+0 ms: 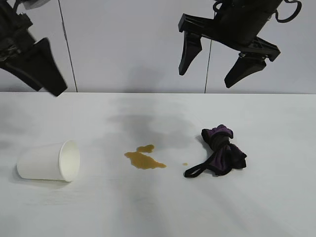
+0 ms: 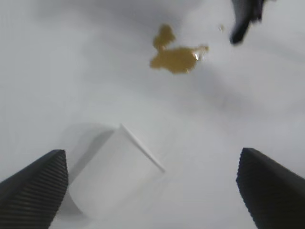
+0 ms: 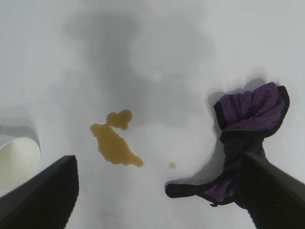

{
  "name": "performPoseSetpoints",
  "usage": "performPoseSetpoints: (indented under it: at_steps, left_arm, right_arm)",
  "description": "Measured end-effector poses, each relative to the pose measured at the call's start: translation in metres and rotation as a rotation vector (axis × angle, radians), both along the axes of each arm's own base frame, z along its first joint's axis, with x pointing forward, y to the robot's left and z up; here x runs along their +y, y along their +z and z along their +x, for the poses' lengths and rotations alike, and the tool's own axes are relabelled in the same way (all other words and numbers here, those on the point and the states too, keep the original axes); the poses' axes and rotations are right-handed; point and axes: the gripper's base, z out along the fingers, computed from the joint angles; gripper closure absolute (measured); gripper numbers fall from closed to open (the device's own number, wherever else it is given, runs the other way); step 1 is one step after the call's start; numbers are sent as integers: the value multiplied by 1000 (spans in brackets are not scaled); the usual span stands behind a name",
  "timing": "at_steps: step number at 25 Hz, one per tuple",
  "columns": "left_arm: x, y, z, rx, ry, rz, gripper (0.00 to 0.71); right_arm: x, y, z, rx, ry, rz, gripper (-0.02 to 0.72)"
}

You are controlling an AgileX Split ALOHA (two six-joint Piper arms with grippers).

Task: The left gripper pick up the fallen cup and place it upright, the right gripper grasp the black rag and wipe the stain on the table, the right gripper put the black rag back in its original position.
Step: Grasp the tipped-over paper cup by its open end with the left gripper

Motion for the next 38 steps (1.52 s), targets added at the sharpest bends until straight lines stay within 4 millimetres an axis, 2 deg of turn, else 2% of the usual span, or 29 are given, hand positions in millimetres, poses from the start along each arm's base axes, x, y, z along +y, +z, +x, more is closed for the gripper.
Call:
performPoseSetpoints:
  at_steps: [4,7,9,11,20,25,31,38]
  left_arm:
    - [-24,-5,-7,-95,-196,140,20]
    - [-42,-6,-10,-161,-283,200,20]
    - [-46,-7,-12,-167,-313,220,20]
    - [-45,-14,-14,-169,-320,230,20]
    - [-37,-72,-32,-255,-350,248,20]
    - [-37,-86,-33,-361,-356,236,20]
    - [-37,-110,-33,-311,-357,239,20]
    - [-33,-122,-40,-322,-395,262,23]
  right_arm:
    - [0,0,0,-1,0,-1,72]
    - [0,0,0,-2,1,-4,72]
    - [0,0,0,-2,1,-4,72]
    - [0,0,0,-2,1,-4,72]
    - [0,0,0,-3,2,-6,72]
    - [0,0,0,-3,2,-6,72]
    - [0,0,0,-3,2,-7,72]
    - [0,0,0,-3,2,-7,72]
